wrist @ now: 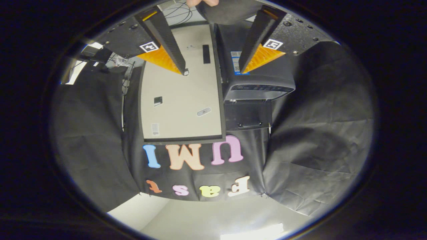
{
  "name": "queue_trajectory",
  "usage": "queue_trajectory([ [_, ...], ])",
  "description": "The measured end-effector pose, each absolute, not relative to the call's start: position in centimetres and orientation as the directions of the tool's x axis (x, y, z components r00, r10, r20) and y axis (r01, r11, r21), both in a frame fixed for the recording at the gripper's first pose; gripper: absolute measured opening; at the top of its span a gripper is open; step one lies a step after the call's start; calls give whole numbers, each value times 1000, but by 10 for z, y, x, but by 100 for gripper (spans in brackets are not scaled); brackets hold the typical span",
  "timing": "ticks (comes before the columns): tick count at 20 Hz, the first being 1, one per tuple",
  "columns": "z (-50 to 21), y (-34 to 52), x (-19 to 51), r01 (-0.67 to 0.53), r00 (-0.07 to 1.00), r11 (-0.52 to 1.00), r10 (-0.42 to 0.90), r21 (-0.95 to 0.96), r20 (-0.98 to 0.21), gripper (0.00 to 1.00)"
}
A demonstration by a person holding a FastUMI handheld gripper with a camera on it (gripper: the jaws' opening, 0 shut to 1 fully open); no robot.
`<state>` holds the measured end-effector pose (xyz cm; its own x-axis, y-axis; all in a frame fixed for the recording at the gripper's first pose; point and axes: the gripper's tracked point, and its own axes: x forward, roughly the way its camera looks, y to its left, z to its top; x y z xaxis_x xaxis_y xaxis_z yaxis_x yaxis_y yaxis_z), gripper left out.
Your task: Put the clothes into the washing machine and then close the washing machine lid.
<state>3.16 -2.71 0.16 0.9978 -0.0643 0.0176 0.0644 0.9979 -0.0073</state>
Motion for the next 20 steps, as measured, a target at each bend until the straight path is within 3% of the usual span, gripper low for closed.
queue_trajectory([
  [20, 3, -33, 30, 70, 998, 997, -70, -41, 4, 97],
])
